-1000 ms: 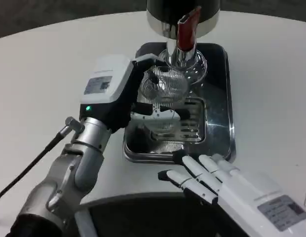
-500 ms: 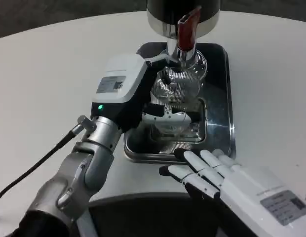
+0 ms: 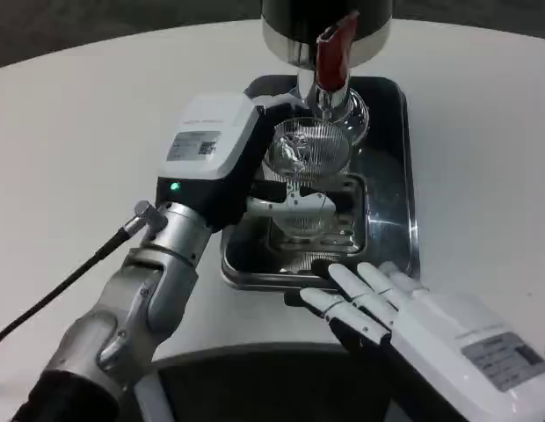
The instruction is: Grasp the cup under the faucet to collect the drink, then remove the cup.
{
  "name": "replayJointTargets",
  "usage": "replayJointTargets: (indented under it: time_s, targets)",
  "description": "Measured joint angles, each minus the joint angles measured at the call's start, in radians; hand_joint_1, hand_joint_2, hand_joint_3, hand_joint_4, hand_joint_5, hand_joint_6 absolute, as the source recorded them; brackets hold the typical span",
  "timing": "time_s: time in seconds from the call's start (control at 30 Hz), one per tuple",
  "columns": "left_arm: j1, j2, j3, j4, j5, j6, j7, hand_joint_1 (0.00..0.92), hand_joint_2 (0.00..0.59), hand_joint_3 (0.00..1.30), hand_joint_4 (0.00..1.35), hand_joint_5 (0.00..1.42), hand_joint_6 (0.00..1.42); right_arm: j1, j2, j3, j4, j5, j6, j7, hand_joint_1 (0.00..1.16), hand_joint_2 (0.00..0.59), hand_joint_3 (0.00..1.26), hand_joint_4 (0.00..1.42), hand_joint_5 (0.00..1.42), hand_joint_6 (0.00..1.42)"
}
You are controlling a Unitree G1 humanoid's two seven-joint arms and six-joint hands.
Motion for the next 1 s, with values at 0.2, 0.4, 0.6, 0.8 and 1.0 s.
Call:
replayJointTargets:
  time_s: [0.2, 0.4, 0.6, 0.8, 1.0]
  targets:
    - [0.0, 0.004, -0.001, 0.0, 0.007, 0.0, 0.0, 0.291, 0.083, 0.6, 0.36, 0.62, 1.11, -0.013, -0.001, 0.011, 0.0, -0.009, 0.016, 0.0, 0.45, 0.484, 0.14, 0.0, 0.0, 0.02]
    - [0.0, 0.01, -0.006, -0.002, 0.009, 0.0, 0.0, 0.272, 0.085, 0.59, 0.34, 0.6, 1.1, -0.014, -0.002, 0.013, 0.0, -0.009, 0.026, 0.0, 0.45, 0.484, 0.14, 0.0, 0.0, 0.02]
    - [-0.001, 0.01, -0.01, -0.006, 0.019, 0.004, 0.0, 0.247, 0.078, 0.52, 0.32, 0.58, 1.1, -0.013, -0.002, 0.012, 0.0, -0.009, 0.027, 0.0, 0.45, 0.484, 0.14, 0.0, 0.0, 0.02]
    - [-0.001, 0.013, -0.02, -0.015, 0.028, 0.025, -0.002, 0.232, 0.081, 0.42, 0.3, 0.56, 1.07, -0.013, -0.002, 0.012, 0.0, -0.009, 0.027, 0.0, 0.45, 0.484, 0.14, 0.0, 0.0, 0.02]
    - [-0.001, 0.021, -0.027, -0.033, 0.028, 0.042, -0.002, 0.218, 0.073, 0.35, 0.23, 0.51, 1.01, -0.013, -0.002, 0.007, 0.0, -0.007, 0.027, 0.0, 0.45, 0.484, 0.14, 0.0, 0.0, 0.03]
